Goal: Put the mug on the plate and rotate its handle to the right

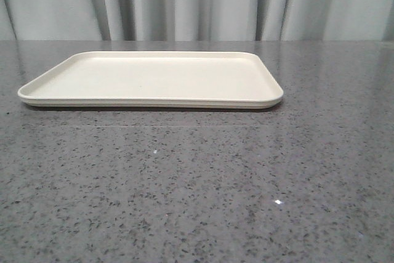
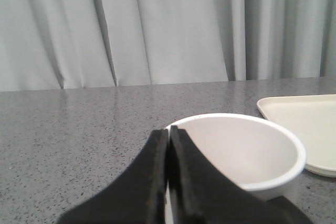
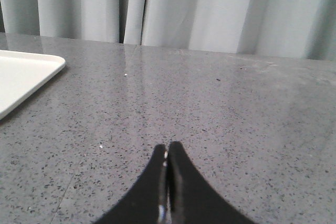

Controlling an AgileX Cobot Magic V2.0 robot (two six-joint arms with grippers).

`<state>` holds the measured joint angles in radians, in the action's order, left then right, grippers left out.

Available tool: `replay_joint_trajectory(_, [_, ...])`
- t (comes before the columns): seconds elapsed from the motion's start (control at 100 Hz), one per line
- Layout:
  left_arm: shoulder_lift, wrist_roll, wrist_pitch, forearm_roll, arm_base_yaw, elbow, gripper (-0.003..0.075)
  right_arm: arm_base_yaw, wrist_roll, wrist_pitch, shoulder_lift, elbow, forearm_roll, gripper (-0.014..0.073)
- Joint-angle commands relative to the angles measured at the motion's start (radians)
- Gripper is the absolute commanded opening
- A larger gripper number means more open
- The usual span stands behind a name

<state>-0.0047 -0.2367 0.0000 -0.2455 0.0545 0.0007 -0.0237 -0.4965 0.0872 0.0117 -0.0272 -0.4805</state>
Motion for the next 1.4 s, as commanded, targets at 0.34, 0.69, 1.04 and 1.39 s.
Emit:
replay_joint_trajectory(0.34, [-0.028,0.009,-0.11,-0.011,0.0,0.009,-0.002,0.002,-0.005,-0.087,0.019,0.0,-0.008,-0.0058])
replay_joint_trajectory(0.69, [-0.028,0.035,-0.137,-0.056,0.0,0.007,-0.002,0.002,-0.005,-0.087,0.019,0.0,-0.01,-0.0058])
replay_joint_trajectory(1.04, [-0.028,0.036,-0.178,-0.141,0.0,-0.009,-0.002,0.002,-0.005,-0.133,0.019,0.033,-0.037,-0.0058])
replay_joint_trajectory(1.39, [-0.028,0.036,-0.184,-0.141,0.0,-0.091,-0.002,0.002,-0.005,-0.142,0.019,0.118,-0.037,-0.0058])
